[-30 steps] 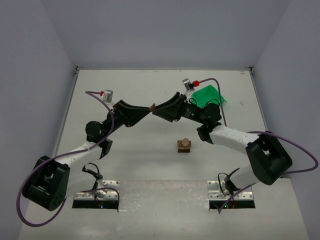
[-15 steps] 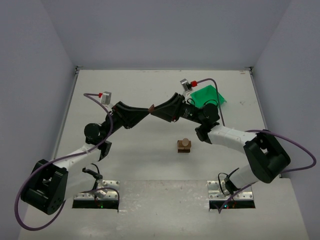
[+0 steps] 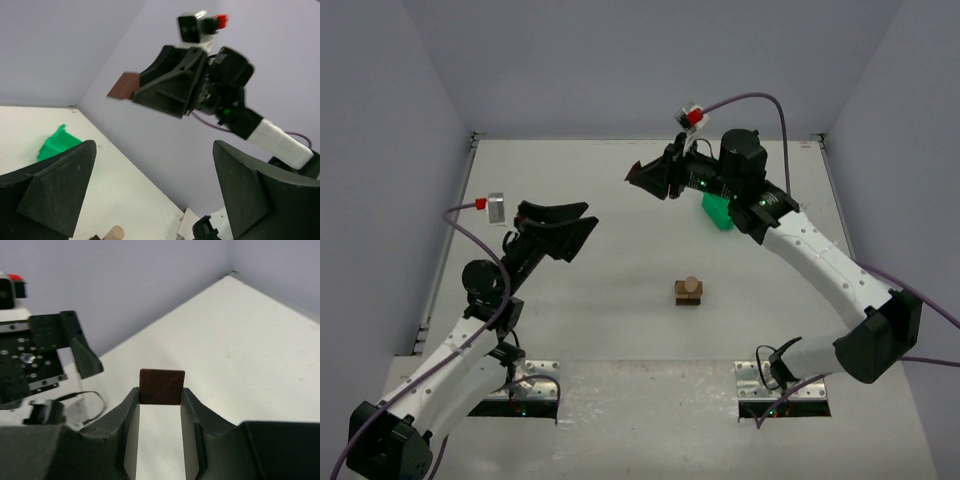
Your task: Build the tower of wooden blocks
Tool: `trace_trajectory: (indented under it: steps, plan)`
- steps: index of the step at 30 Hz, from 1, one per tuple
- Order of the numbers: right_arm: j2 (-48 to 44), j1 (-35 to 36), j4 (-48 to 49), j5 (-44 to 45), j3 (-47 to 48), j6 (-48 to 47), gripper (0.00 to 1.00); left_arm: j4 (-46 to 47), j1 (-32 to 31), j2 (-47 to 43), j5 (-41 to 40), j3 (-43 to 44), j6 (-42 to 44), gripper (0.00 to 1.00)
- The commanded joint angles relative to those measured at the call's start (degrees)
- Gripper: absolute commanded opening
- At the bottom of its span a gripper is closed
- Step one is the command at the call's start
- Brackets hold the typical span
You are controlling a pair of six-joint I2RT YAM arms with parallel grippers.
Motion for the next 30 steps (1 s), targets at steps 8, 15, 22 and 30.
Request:
trace_trajectory:
  steps: [8,15,22,30]
  plan:
    - [25.01,0.51,-60.66,12.93,29.64,-47.33,0.19,-40.97,0.67,-7.73,-32.60,7.93,13.68,1.00]
    - [40.01,3.55,-66.68,26.03,37.23,-52.37,0.19,-54.95,0.67,-8.23,-48.66,10.38,11.73,1.00]
    - [47.02,5.58,-65.15,33.54,37.01,-53.13,0.23,-53.63,0.67,-7.23,-47.95,9.67,13.00,1.00]
    - [49.83,8.44,-61.29,39.37,34.72,-52.97,0.29,-53.95,0.67,-8.17,-48.06,9.17,13.28,1.00]
